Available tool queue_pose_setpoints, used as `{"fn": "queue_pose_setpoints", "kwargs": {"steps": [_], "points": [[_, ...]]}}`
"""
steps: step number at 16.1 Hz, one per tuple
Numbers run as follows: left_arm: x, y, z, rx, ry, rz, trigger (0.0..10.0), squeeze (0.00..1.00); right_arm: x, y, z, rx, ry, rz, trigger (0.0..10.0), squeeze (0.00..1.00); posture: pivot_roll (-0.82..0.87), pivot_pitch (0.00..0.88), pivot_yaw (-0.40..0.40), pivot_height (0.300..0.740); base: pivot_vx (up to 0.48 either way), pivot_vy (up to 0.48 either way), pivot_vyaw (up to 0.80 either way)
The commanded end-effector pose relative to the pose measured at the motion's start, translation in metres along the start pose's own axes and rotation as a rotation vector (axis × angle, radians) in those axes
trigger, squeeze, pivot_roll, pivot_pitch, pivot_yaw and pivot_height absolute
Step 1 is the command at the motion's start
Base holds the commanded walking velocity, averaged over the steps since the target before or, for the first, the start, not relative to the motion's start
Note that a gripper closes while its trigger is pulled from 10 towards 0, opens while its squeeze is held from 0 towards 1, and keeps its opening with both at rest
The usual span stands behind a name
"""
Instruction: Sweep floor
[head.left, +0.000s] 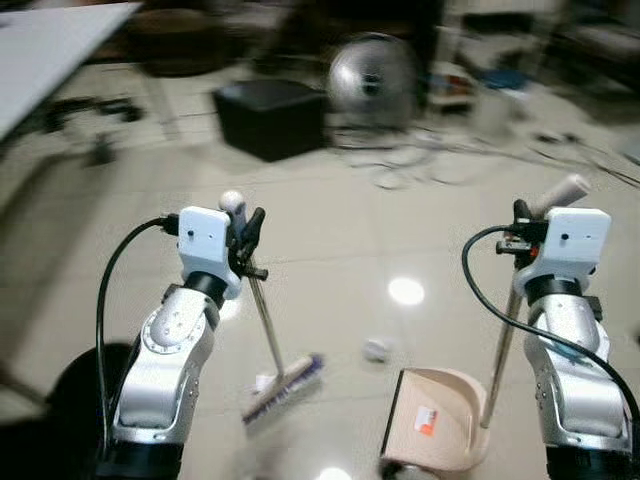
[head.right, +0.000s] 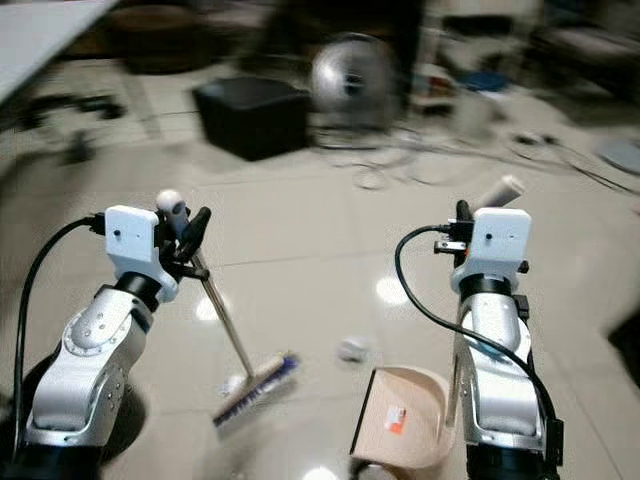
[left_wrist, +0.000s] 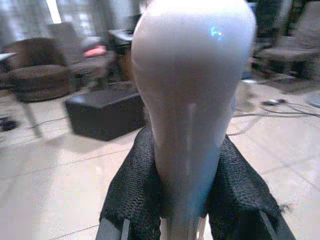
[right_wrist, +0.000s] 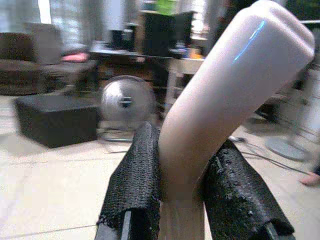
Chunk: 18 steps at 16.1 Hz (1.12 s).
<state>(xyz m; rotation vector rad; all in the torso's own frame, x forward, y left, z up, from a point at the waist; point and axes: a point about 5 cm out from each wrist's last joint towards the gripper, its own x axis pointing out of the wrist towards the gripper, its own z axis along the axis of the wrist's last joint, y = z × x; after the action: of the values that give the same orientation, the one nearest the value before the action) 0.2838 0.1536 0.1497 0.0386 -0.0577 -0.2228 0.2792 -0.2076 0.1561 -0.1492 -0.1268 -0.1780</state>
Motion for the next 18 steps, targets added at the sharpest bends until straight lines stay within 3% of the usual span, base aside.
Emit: {"fn": "queue_pose_setpoints", "kwargs": {"steps": [1, 4, 11, 15, 18], "points": [[0.0004, 0.0035, 0.0054, 0.020, -0.024, 0.008, 10.0, 0.00, 0.0017, 0.0036, 0.0134, 0.011, -0.064, 0.020, 10.0, 0.00, 0.05, 0.048, 0.064, 0.740, 0.000, 0.330, 0.00], [-0.0001, 0.0045, 0.0044, 0.026, -0.019, 0.006, 10.0, 0.00, 0.0006, 0.0030, 0.0118, 0.026, -0.056, 0.009, 10.0, 0.00, 0.05, 0.047, 0.068, 0.740, 0.000, 0.334, 0.00], [0.0021, 0.0055, 0.0057, 0.036, -0.019, -0.008, 10.0, 0.00, -0.0009, 0.0016, 0.0094, 0.049, -0.043, -0.006, 10.0, 0.00, 0.05, 0.045, 0.079, 0.740, 0.000, 0.333, -0.42], [0.0028, 0.0038, 0.0086, 0.088, -0.037, -0.024, 10.0, 0.00, -0.0017, 0.0026, 0.0079, 0.053, -0.037, -0.010, 10.0, 0.00, 0.05, 0.043, 0.089, 0.740, 0.000, -0.240, 0.00], [0.0040, 0.0050, 0.0081, 0.059, -0.031, -0.011, 10.0, 0.00, -0.0026, 0.0002, 0.0074, 0.050, -0.034, -0.022, 10.0, 0.00, 0.05, 0.043, 0.094, 0.740, 0.000, -0.320, 0.00]]}}
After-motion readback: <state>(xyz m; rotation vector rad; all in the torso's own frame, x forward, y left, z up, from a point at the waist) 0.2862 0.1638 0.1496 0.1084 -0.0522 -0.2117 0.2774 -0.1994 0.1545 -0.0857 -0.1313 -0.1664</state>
